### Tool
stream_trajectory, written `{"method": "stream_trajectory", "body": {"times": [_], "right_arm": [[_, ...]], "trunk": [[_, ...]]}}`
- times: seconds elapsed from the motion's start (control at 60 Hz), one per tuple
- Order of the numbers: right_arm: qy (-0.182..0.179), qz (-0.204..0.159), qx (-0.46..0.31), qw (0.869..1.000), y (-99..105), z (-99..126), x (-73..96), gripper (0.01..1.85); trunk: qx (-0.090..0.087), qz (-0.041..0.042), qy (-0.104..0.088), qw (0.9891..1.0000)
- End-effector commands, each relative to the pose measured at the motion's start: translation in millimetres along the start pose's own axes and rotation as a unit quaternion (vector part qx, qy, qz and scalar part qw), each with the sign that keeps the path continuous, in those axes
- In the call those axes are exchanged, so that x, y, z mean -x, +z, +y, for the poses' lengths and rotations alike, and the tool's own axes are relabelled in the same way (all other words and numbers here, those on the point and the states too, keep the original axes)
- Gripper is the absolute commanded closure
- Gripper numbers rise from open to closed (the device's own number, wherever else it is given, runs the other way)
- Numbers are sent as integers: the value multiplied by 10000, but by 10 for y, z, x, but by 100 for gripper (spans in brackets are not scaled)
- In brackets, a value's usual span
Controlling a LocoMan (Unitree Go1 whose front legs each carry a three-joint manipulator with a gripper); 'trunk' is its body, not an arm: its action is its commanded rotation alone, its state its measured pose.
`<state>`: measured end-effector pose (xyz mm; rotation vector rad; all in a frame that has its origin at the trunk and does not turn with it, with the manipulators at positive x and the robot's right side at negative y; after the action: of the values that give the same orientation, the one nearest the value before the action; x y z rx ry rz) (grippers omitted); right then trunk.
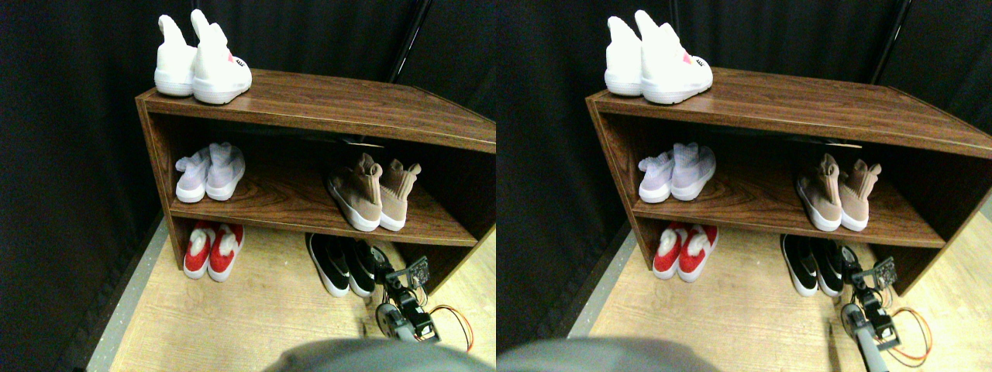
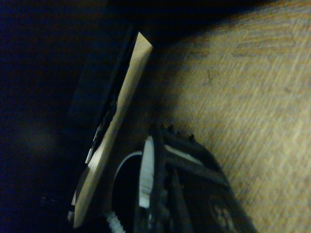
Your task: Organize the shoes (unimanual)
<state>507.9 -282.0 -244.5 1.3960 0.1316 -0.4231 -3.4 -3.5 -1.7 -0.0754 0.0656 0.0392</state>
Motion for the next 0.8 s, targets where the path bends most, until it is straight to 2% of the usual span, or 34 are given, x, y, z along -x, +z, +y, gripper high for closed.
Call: {"method": "stream_trajectory", "body": {"times": [0.017,0.15,0.2,0.35,0.483,0.617,0.667,0.8], "right_arm": [[162,93,-56,9998,-36,66,25,180],[145,25,-24,9999,-53,72,61,180],[221,131,13,9997,-61,69,61,180],[235,130,-1,9996,-67,74,100,180],[231,-9,120,9997,-23,79,113,180],[272,-234,124,9993,74,103,134,180],[377,-453,171,9981,150,119,156,180],[696,-553,394,9953,288,208,261,180]], "trunk": [[82,70,67,9999],[86,63,68,9999],[91,51,69,9999],[91,43,72,9999],[73,20,53,10000],[21,-31,-21,10000],[8,-45,-45,10000],[-45,-123,-143,9998]]}}
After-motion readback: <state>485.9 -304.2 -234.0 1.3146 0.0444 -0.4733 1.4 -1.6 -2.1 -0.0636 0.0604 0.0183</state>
